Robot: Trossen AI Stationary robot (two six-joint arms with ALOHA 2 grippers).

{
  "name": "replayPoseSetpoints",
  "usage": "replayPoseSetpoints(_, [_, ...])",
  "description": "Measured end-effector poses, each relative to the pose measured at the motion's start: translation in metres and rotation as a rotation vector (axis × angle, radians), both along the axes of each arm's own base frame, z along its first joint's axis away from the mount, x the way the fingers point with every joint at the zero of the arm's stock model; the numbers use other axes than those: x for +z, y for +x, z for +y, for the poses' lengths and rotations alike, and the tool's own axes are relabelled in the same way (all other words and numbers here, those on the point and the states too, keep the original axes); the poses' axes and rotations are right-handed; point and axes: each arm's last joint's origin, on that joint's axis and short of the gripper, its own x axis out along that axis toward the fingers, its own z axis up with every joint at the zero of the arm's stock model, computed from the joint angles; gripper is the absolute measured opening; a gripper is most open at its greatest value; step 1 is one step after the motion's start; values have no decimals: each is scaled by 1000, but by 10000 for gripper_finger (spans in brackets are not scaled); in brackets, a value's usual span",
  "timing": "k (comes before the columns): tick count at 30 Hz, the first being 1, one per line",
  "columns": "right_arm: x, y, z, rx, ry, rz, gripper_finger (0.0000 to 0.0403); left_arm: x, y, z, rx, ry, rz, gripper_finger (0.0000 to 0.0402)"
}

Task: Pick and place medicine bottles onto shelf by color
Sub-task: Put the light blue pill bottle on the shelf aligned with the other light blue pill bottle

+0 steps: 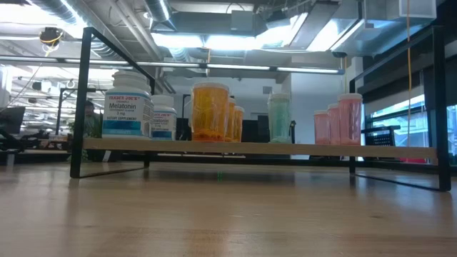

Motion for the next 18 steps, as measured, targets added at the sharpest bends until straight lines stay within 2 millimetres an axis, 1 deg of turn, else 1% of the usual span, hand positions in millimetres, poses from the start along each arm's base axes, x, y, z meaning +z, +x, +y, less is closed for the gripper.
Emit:
replayPoseSetpoints(8, [0, 1, 0, -48, 0, -18, 112, 0, 0, 0, 0, 0, 0, 331])
replayPoseSetpoints(10, [0, 3, -1, -60, -6, -37, 111, 0, 0, 0, 0, 0, 0, 334])
replayPoseSetpoints(13, [0, 8, -3, -85, -6, -39, 120, 0, 0, 0, 0, 0, 0, 333])
replayPoseSetpoints(18, [0, 20, -9, -144, -3, -28, 121, 0, 0, 0, 0, 0, 0, 331])
